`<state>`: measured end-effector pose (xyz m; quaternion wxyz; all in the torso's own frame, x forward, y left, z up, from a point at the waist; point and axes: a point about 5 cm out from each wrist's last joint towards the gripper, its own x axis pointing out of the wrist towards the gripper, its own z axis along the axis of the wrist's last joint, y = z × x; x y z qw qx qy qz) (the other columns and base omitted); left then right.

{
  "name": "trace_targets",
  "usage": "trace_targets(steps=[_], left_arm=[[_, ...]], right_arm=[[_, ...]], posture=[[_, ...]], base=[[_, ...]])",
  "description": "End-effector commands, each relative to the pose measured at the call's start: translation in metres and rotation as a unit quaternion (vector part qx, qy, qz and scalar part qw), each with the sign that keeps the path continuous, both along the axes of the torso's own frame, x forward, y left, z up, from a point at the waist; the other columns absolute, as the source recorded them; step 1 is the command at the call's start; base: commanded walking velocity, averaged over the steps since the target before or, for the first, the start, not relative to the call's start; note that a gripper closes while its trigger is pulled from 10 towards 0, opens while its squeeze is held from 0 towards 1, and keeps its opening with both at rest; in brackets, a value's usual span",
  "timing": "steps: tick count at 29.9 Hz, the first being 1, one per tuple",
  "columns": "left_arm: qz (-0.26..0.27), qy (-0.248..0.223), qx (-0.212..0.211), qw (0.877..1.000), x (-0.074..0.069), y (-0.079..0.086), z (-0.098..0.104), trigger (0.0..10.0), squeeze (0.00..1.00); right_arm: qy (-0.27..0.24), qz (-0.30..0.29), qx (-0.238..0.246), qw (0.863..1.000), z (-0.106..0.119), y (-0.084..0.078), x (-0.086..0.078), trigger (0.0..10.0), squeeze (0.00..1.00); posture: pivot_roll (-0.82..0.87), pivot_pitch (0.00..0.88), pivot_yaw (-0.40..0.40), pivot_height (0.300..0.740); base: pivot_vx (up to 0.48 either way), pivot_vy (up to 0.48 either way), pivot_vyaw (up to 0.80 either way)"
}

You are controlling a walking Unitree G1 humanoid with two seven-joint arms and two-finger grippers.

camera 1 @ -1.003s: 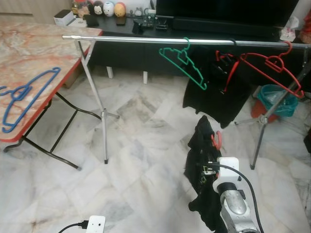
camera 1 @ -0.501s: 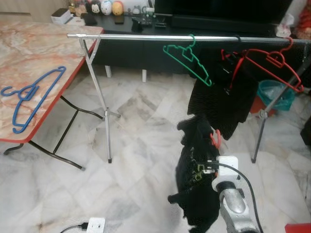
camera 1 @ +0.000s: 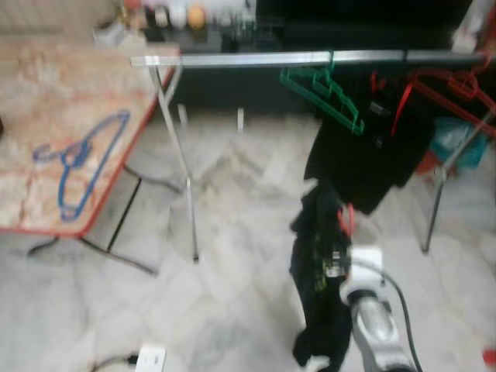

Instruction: Hang hanger

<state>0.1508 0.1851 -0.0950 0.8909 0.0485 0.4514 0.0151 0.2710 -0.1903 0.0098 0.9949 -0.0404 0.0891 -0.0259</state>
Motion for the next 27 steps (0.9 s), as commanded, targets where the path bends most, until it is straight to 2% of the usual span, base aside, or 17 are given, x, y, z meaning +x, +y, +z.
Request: trace_targets(steps=[1, 6, 27], left_arm=[[0.001, 0.046, -0.002, 0.999, -0.0234, 0.0002, -0.0094, 10.0, 0.00], [0.001, 0.046, -0.001, 0.999, -0.0233, 0.0003, -0.0093, 10.0, 0.00], [-0.007, 0.043, 0.003, 0.999, -0.0222, 0.0011, -0.0087, 10.0, 0.00]], right_arm=[[-0.018, 0.007, 0.006, 1.000, 0.0055, 0.0061, 0.0041, 10.0, 0.00], [-0.018, 0.007, 0.006, 1.000, 0.0055, 0.0063, 0.0044, 10.0, 0.00], [-0.019, 0.006, 0.008, 1.000, 0.0057, 0.0075, 0.0048, 10.0, 0.00]], posture=[[0.00, 0.102, -0.016, 0.740], [0.00, 0.104, -0.016, 0.740], [0.00, 0.110, -0.014, 0.740]], base=[[0.000, 0.289, 0.00], [0.000, 0.277, 0.00], [0.000, 0.000, 0.00]])
